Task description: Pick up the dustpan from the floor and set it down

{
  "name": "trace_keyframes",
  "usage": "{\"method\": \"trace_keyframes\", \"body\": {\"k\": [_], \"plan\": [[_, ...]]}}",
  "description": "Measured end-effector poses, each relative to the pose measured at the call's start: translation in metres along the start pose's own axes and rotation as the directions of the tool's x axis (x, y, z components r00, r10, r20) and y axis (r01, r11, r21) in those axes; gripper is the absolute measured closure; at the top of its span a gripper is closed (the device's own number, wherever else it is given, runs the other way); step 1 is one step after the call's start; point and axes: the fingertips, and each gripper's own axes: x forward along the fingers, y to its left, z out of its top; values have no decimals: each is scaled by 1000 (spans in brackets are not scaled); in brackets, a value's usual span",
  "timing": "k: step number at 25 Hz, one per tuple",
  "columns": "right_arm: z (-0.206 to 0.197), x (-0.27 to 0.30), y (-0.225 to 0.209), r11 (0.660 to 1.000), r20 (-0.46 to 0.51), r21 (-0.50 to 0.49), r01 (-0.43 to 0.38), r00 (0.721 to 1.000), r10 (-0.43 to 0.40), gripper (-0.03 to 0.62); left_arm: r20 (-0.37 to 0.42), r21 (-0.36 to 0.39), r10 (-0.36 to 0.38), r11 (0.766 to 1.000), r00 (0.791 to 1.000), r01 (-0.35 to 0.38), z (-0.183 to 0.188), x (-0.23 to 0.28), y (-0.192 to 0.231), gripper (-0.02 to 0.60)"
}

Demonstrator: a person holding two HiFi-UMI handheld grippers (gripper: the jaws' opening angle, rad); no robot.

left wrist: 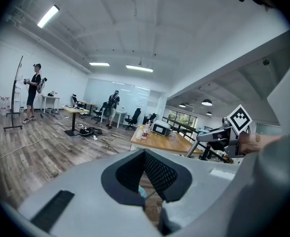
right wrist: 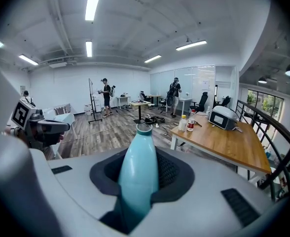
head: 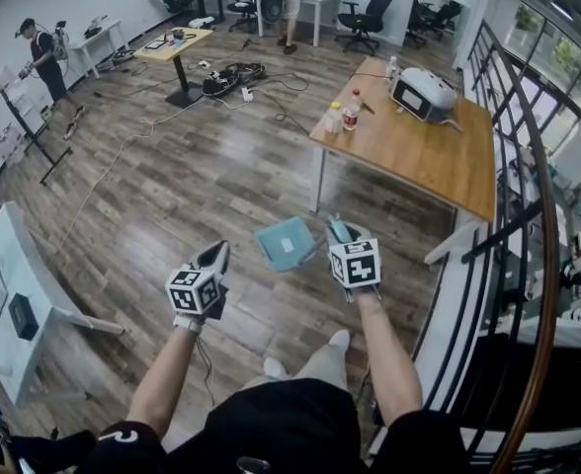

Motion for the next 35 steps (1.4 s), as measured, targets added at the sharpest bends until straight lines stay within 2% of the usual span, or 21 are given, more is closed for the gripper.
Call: {"method": "trace_keyframes", "body": {"k": [5,12,25,29,35], "plan": [[-21,12,-2,1000,-27,8,1,1000,-1,503,-25,-9,-12,1000,1000,11,-17,8,-2,584],[-68,41,-5,1000,-85,5,-10,996,10,503,-90,-22,-8,1000,996,6,-62,25,7,584],[-165,108,-20,1000,-189,3,-5,982,5,503,-158,-40,-29,999,987,23,-113,82,0,584],[-199,131,-27,1000,-200,-11,3,980,-5,503,-163,-35,-30,999,986,25,-137,99,5,584],[-257,171,-28,1000,-206,-19,11,978,-15,503,-186,-74,-14,997,982,0,-182,123,13,584]]}}
